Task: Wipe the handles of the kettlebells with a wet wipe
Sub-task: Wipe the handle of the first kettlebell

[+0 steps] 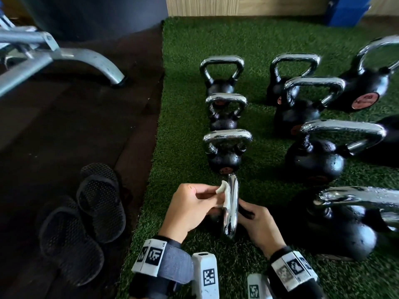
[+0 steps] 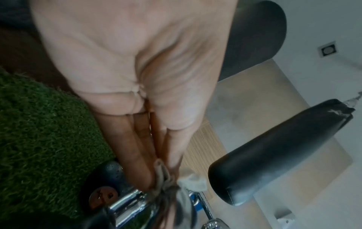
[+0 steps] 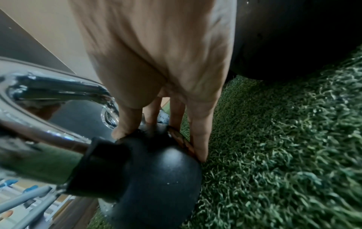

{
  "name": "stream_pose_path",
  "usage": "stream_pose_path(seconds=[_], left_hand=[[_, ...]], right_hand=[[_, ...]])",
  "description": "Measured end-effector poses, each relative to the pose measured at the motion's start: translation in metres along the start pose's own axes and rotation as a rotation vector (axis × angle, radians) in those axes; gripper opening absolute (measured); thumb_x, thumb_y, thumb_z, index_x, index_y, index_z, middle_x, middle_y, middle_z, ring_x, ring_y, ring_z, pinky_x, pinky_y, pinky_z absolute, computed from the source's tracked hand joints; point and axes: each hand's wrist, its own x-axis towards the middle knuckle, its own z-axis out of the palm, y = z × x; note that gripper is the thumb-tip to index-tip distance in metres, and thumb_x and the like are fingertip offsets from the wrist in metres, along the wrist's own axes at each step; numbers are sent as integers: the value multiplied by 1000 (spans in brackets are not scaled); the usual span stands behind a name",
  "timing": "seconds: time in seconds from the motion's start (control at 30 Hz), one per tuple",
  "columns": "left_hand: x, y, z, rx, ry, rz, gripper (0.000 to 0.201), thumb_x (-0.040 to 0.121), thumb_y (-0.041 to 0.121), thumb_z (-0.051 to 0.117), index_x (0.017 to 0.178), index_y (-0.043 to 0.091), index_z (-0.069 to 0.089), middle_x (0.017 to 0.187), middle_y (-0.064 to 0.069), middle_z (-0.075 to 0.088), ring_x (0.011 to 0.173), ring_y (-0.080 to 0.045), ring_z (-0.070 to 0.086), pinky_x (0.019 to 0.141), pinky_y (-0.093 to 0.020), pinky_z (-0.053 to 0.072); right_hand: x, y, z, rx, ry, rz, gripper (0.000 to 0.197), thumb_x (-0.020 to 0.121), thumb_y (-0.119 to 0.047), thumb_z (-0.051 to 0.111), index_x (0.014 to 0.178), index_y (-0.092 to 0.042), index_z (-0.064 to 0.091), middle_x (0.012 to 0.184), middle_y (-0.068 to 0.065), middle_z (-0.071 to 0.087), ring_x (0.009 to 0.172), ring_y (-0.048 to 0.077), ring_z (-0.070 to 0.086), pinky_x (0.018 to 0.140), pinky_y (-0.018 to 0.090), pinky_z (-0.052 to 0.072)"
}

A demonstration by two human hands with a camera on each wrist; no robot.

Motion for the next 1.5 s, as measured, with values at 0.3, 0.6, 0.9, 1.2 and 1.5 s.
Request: stream_pose_path(seconds=[0.3,0.6,0.9,1.2,1.5], left_hand=[[-34,-6,0,-150,-16,-146,8,80,13,83,87,16,84,89,-11,80,83,-19,79,70,-26,64],[-56,-29,5,-163,-7,-129,23,68,24,82,91,25,85,93,-6,81,86,-15,78,73,-21,61],[-59,-56,11,68,115,-83,19,86,4,78,99,18,83,91,-2,81,86,-22,78,84,-43,64],[-61,-50,-5,-168,155,-72,25,74,20,81,99,21,82,97,-9,80,90,-23,78,74,-28,63],[-64,-6,-6,-218,129,169,29,74,38,81,101,26,83,93,-1,80,79,-8,74,68,-19,57]], right_hand=[[-3,4,-1,-203,91,12,52,82,-55,71,131,-38,64,125,-14,70,115,3,64,103,39,51],[-2,6,1,-187,119,32,54,80,-51,74,131,-37,64,130,-12,67,120,4,61,107,38,49],[-8,1,7,-213,172,17,45,86,-44,72,129,-38,65,127,-13,69,118,3,62,106,37,49],[-43,-41,0,-300,505,-183,17,87,-36,73,103,-32,76,103,-11,73,80,-6,65,68,4,46],[-81,-103,13,-120,215,-460,30,73,-32,83,103,-35,79,95,-23,73,75,3,72,63,10,53]])
